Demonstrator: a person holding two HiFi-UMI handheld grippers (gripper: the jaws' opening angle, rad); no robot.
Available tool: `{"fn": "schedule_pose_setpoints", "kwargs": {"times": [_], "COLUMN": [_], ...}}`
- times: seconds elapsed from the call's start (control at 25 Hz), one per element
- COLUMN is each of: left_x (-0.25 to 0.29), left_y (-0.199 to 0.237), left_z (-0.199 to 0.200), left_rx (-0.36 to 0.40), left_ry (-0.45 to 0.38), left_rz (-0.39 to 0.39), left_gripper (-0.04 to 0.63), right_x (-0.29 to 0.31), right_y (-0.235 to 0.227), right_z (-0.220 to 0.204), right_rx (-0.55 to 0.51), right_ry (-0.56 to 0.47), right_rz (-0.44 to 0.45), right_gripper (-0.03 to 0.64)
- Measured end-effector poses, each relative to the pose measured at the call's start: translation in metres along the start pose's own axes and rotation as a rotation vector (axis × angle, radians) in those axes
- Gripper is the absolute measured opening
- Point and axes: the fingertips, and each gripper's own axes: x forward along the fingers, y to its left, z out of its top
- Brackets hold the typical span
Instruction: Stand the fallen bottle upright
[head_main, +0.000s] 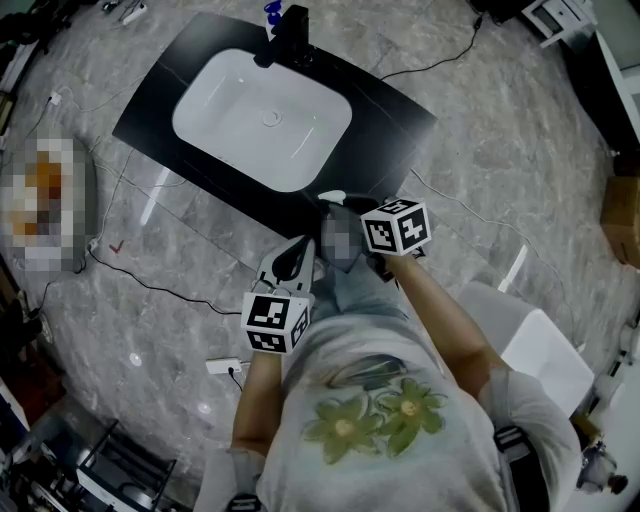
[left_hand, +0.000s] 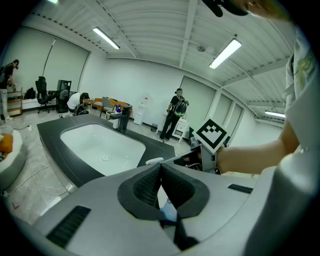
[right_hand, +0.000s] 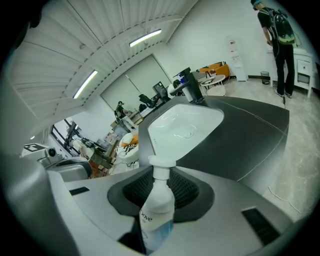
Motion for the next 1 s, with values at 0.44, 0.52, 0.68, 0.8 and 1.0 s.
{"fn": "schedule_pose_setpoints", "kwargs": {"times": [0.44, 0.52, 0.68, 0.8, 1.0], "left_x": [-0.015, -0.016, -0.020, -0.023, -0.027], "left_y": [-0.010, -0.010, -0.013, -0.016, -0.020], "left_z": [-0.007, -0.008, -0.011, -0.010, -0.011], "left_rx": [0.017, 0.018, 0.022, 0.023, 0.030], "left_ry": [-0.007, -0.008, -0.006, -0.008, -0.010], "left_rz": [-0.009, -0.010, -0.011, -0.014, -0.018], "left_gripper": [0.018, 0.018, 0.018, 0.018, 0.018], "right_x": [-0.012, -0.013, -0.016, -0.021, -0.027], "right_y": [0.012, 0.013, 0.018, 0.021, 0.026], "right_z": [-0.003, -0.003, -0.004, -0.004, -0.004], "right_rx": [-0.044, -0.056, -0.073, -0.079, -0.089], "right_ry": [-0.033, -0.038, -0.047, -0.052, -0.073], "right_rz": [-0.016, -0.019, -0.020, -0.021, -0.020], "right_gripper": [0.125, 0.124, 0.125, 0.124, 0.124]}}
